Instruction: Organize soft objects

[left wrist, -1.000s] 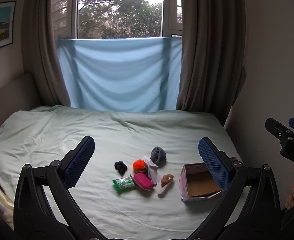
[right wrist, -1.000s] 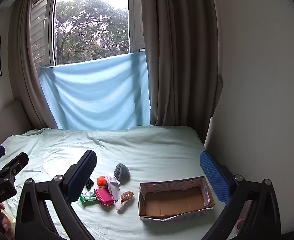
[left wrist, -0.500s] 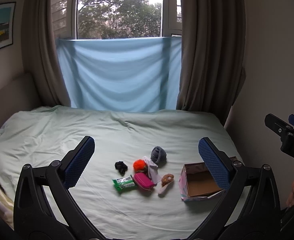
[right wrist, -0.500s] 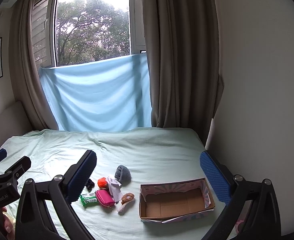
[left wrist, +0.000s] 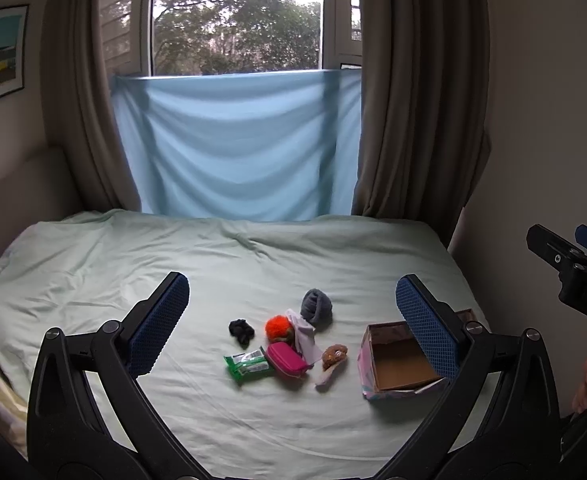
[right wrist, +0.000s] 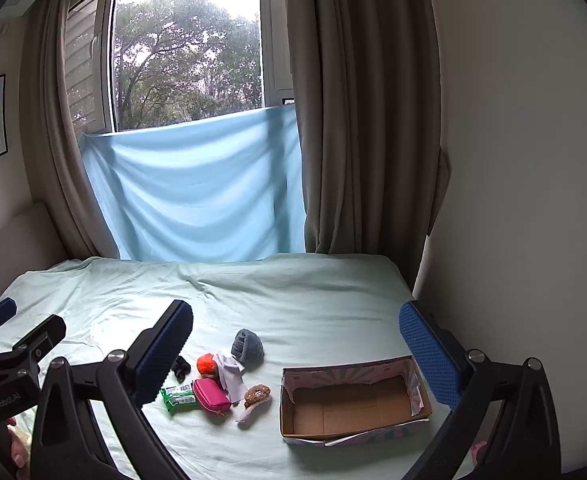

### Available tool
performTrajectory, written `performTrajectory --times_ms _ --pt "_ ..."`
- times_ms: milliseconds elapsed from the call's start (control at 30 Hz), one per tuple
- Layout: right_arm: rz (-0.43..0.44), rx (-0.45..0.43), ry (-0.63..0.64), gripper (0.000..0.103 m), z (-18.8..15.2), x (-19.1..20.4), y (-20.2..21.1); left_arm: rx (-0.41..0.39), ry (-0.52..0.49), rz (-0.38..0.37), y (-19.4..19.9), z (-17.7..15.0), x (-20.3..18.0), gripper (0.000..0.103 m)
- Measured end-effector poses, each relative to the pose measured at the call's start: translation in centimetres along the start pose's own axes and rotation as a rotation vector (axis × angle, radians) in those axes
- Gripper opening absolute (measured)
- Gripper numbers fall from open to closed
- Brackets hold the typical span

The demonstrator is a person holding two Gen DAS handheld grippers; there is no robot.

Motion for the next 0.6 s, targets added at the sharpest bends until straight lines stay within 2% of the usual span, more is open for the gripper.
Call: performTrajectory --times_ms 600 --pt "0.0 0.009 0.0 0.103 -0.06 0.19 -0.15 0.011 0.016 0.002 -0.45 -0.18 0.06 0.103"
Point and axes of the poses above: each gripper's, at about its wrist camera, not at the fingertips, and y roughly against the way its jaws point, x to its left, z to its top, the point moved 9 cm from there along -y, roughly the way its jaws point, and after that the axes turned 11 degrees about -y, right-handed, at the moved point
